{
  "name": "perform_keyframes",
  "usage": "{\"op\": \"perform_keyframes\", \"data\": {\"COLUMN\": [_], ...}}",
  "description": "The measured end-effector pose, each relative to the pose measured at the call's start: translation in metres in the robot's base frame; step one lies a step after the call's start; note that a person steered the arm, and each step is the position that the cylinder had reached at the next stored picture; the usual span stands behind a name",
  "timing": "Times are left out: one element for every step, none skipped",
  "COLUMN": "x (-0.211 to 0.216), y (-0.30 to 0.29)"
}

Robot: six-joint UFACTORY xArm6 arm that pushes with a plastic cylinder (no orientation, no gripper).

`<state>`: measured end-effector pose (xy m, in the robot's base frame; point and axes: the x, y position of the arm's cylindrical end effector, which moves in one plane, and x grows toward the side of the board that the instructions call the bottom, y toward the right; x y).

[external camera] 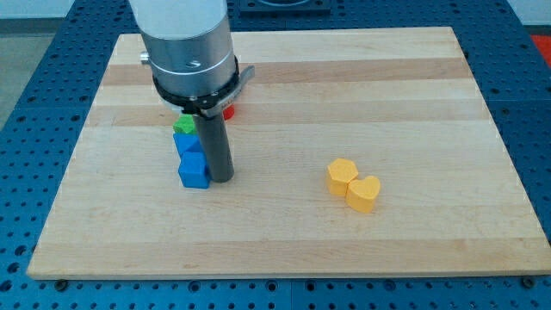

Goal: Touch the right side of the green star

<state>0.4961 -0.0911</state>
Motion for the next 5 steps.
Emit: {"op": "perform_keyframes", "data": {"x": [0.000,0.000,0.002,0.011,-0.005], "y": [-0.005,-0.008,-0.009,-0.008,0.012]}}
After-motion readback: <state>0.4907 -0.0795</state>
